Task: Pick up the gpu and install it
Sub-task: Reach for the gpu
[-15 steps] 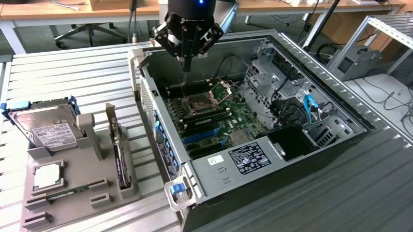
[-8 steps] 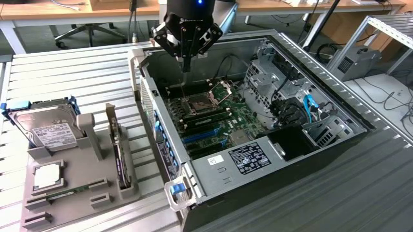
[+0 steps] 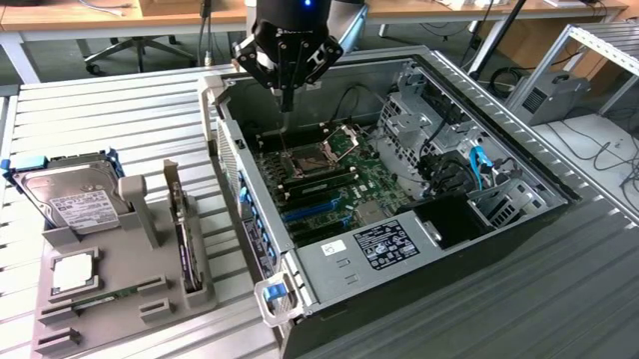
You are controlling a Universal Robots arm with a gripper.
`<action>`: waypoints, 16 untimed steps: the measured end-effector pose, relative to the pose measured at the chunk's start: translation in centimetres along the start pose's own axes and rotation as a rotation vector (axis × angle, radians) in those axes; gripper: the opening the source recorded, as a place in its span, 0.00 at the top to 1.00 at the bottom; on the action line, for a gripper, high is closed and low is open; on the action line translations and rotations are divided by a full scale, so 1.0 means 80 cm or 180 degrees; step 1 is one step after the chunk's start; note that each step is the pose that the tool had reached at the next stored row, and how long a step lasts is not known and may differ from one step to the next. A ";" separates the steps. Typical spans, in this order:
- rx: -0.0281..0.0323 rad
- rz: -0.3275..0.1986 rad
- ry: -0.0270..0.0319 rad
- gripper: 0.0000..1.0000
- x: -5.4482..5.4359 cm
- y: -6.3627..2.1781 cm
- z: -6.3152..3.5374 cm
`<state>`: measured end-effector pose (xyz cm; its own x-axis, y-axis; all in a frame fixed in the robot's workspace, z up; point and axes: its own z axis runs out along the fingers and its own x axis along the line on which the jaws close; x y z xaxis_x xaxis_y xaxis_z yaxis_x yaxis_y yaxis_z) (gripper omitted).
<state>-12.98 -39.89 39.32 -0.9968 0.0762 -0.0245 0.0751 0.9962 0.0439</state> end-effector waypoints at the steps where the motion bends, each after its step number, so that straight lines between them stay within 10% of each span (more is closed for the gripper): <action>1: 0.0000 0.0000 0.0000 0.89 0.001 0.000 0.000; 16: 0.0000 0.0000 0.0000 0.89 0.008 -0.001 0.000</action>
<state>-13.61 -39.89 39.31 -0.9968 0.0762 -0.0245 0.0751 0.9962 0.0438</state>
